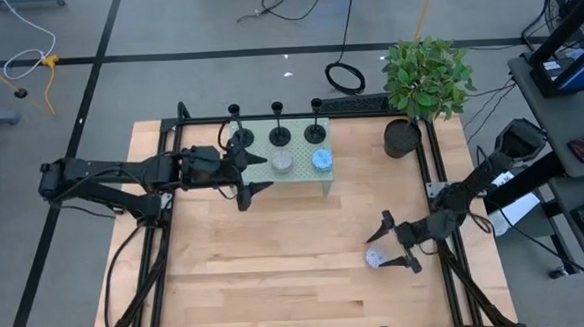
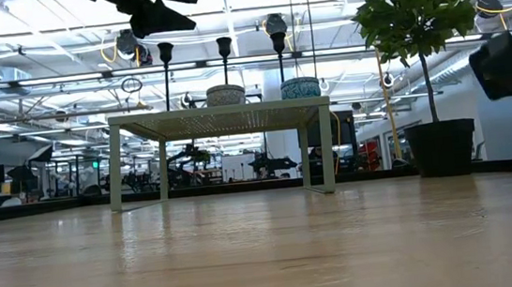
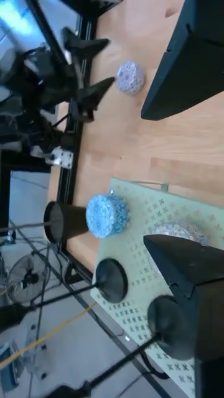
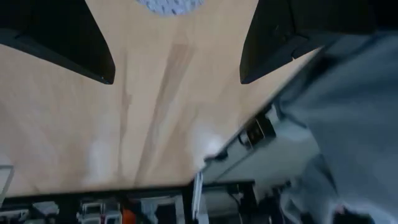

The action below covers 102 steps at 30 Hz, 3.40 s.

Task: Pick & Place candle stick holders
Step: Put the white red scented candle on the shelf aligned with the blue orange scented candle

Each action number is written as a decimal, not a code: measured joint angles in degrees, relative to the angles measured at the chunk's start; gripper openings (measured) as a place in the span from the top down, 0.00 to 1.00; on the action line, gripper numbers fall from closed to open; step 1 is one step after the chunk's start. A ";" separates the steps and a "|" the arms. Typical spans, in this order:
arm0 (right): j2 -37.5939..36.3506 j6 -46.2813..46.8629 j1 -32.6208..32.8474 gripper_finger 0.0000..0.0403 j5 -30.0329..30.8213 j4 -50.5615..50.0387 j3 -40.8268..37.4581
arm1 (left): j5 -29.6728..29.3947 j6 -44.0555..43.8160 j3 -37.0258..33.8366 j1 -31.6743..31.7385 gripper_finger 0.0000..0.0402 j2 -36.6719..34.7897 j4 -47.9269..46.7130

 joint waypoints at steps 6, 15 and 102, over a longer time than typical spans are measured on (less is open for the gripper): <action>0.19 -3.60 0.00 0.17 -0.31 -3.82 1.58 | -1.94 -1.05 0.00 0.04 0.19 0.00 1.77; 3.57 -2.46 -0.03 0.17 -0.90 -5.57 3.42 | -1.97 -1.24 0.00 0.04 0.19 0.00 2.07; 25.63 15.47 -26.40 0.27 -9.85 10.10 16.45 | -14.71 58.32 14.49 -17.70 0.31 58.18 49.03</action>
